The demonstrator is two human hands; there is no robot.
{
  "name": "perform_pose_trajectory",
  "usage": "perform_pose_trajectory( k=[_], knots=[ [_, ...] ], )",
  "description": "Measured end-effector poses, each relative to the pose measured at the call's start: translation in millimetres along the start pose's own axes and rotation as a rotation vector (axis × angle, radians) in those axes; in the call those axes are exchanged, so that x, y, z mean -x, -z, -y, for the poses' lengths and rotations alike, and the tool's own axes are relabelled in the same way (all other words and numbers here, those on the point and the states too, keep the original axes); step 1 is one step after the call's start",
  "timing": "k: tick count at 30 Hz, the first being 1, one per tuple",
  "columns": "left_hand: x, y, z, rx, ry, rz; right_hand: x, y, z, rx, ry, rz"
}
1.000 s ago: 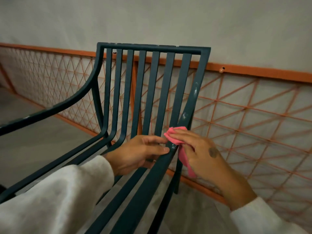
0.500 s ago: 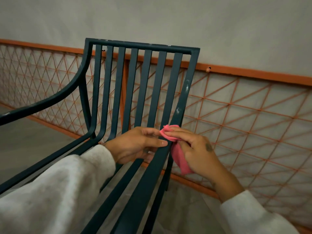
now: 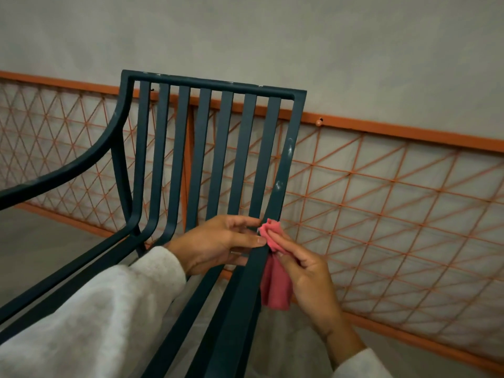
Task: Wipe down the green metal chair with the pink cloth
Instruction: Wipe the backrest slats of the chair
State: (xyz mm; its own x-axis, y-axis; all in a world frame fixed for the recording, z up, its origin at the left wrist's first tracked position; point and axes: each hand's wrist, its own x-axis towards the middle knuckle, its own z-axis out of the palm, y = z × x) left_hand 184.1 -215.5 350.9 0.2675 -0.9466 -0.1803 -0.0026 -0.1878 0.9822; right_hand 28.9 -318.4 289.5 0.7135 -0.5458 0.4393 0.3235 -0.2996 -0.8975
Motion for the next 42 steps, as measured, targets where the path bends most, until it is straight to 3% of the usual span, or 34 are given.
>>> perform_pose_trajectory(
  k=[11,18,23,29,31,34,39,42],
  knots=[
    [-2,2,-13,-0.067,0.053,0.007,-30,4,-6,0.120,0.018,-0.118],
    [-3,5,-23,-0.276,0.025,-0.060,-6,21,5,-0.093,-0.094,-0.031],
    [-20,-8,-41,-0.200,-0.025,-0.162,-59,59,17,0.269,-0.090,-0.129],
    [-35,-20,-41,-0.128,0.033,-0.233,-128,61,33,0.673,0.218,-0.023],
    [-34,-22,-39,-0.109,0.036,-0.239,-140,60,27,0.754,0.230,0.048],
    [-35,-22,-35,-0.108,0.011,-0.260,-138,53,9,0.808,0.200,0.110],
    [-34,-22,-35,-0.153,0.001,-0.272,-112,56,12,0.666,0.149,0.184],
    [-33,-21,-35,-0.141,0.015,-0.264,-128,65,21,0.711,0.129,0.152]
  ],
)
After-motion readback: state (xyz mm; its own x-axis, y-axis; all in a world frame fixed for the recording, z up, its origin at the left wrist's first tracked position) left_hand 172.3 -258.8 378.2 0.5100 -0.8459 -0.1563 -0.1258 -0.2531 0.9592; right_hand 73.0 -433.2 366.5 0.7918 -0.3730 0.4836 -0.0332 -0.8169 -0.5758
